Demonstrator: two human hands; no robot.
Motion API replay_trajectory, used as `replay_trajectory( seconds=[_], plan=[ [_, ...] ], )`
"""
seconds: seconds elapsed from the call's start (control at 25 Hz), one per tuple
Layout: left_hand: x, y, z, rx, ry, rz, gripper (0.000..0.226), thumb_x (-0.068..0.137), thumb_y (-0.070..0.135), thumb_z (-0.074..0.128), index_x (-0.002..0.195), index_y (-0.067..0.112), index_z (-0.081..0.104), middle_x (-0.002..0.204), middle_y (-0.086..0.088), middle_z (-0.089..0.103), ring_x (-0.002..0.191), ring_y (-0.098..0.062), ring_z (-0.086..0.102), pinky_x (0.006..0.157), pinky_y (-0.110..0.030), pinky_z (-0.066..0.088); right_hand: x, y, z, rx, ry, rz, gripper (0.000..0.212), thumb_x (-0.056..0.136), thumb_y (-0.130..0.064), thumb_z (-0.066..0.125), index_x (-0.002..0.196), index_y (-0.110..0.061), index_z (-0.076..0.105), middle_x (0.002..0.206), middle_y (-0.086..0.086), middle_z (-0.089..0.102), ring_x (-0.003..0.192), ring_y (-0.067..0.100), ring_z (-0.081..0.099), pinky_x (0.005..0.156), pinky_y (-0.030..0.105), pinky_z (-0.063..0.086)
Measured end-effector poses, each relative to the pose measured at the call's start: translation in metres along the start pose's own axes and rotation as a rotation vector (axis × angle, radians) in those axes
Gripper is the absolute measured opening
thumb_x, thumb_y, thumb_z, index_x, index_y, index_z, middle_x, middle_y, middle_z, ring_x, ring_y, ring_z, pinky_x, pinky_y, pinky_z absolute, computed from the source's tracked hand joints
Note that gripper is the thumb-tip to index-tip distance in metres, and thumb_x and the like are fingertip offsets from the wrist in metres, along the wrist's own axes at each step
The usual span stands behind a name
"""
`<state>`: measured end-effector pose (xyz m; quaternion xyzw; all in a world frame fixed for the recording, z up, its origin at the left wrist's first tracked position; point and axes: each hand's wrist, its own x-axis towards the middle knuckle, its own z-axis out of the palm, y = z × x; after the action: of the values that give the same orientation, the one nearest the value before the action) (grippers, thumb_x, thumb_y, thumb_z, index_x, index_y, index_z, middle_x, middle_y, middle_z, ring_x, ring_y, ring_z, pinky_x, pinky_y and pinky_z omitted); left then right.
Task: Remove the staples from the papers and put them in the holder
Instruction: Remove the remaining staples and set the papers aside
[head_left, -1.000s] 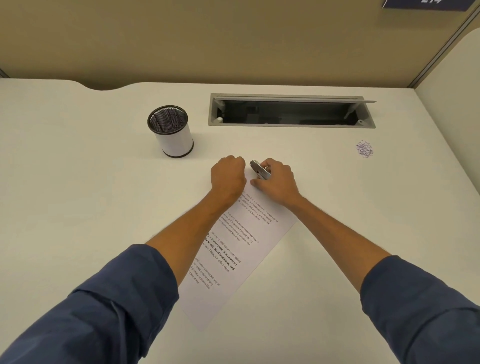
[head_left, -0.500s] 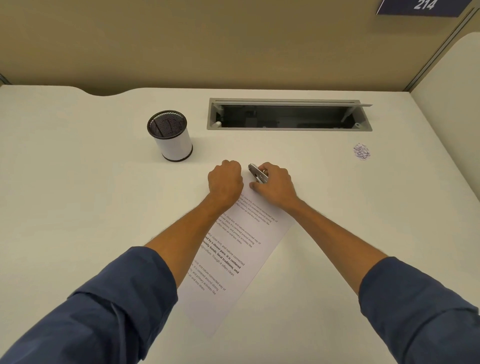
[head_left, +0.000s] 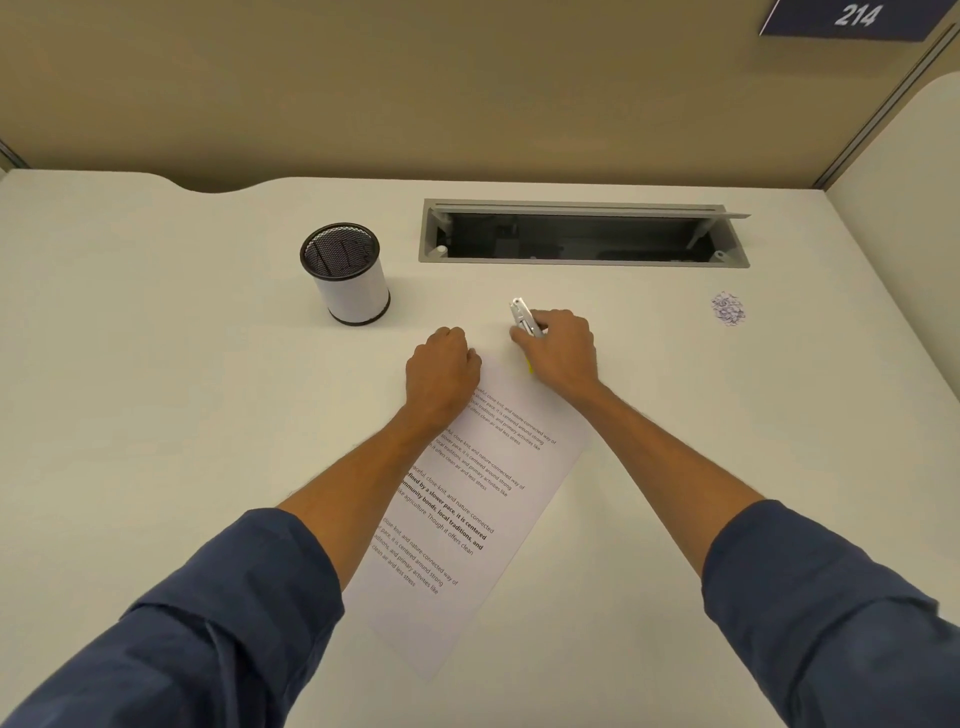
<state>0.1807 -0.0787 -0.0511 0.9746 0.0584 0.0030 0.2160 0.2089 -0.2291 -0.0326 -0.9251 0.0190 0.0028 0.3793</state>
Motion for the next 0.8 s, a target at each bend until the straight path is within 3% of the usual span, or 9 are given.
replay_trajectory(
  seconds=[0.08, 0.16, 0.44, 0.64, 0.8],
  plan=[
    [-0.001, -0.003, 0.002, -0.03, 0.011, 0.003, 0.024, 0.097, 0.025, 0.045, 0.097, 0.005, 0.057, 0.103, -0.01, 0.061, 0.092, -0.033, 0.056, 0.076, -0.041, 0.045, 0.011, -0.004, -0.001, -0.003, 0.03, 0.025, 0.037, 0.085, -0.027, 0.061, 0.058, -0.012, 0.041, 0.051, -0.002, 0.035, 0.049, 0.016, 0.031, 0.05, 0.029, 0.024],
    [-0.001, -0.004, 0.003, -0.035, 0.015, 0.008, 0.024, 0.097, 0.026, 0.046, 0.097, 0.005, 0.058, 0.103, -0.01, 0.061, 0.092, -0.033, 0.056, 0.078, -0.043, 0.046, 0.023, -0.005, 0.002, -0.005, 0.028, 0.061, 0.039, 0.087, -0.028, 0.062, 0.057, -0.011, 0.043, 0.053, -0.002, 0.036, 0.048, 0.012, 0.031, 0.049, 0.027, 0.025],
    [0.005, 0.001, -0.004, 0.052, -0.016, 0.011, 0.022, 0.095, 0.019, 0.045, 0.091, 0.002, 0.058, 0.098, -0.013, 0.061, 0.086, -0.035, 0.055, 0.07, -0.04, 0.044, 0.045, -0.006, 0.018, -0.133, 0.018, 0.158, 0.029, 0.083, -0.033, 0.065, 0.077, -0.005, 0.064, 0.072, 0.005, 0.056, 0.069, 0.023, 0.054, 0.055, 0.029, 0.033],
    [0.009, 0.011, -0.013, 0.132, -0.087, -0.02, 0.03, 0.092, 0.011, 0.046, 0.065, 0.01, 0.033, 0.087, -0.013, 0.052, 0.085, -0.036, 0.055, 0.062, -0.035, 0.03, 0.049, -0.007, 0.024, -0.191, 0.045, 0.18, 0.039, 0.083, -0.044, 0.068, 0.099, -0.007, 0.067, 0.096, 0.009, 0.068, 0.086, 0.023, 0.065, 0.067, 0.029, 0.046],
    [0.011, 0.019, -0.02, 0.171, -0.146, 0.001, 0.011, 0.093, 0.01, 0.048, 0.084, 0.007, 0.043, 0.1, -0.016, 0.056, 0.094, -0.035, 0.056, 0.066, -0.035, 0.033, 0.049, -0.007, 0.025, -0.22, 0.043, 0.171, 0.043, 0.082, -0.048, 0.068, 0.099, -0.009, 0.066, 0.099, 0.009, 0.067, 0.087, 0.022, 0.064, 0.074, 0.031, 0.05]
  ],
)
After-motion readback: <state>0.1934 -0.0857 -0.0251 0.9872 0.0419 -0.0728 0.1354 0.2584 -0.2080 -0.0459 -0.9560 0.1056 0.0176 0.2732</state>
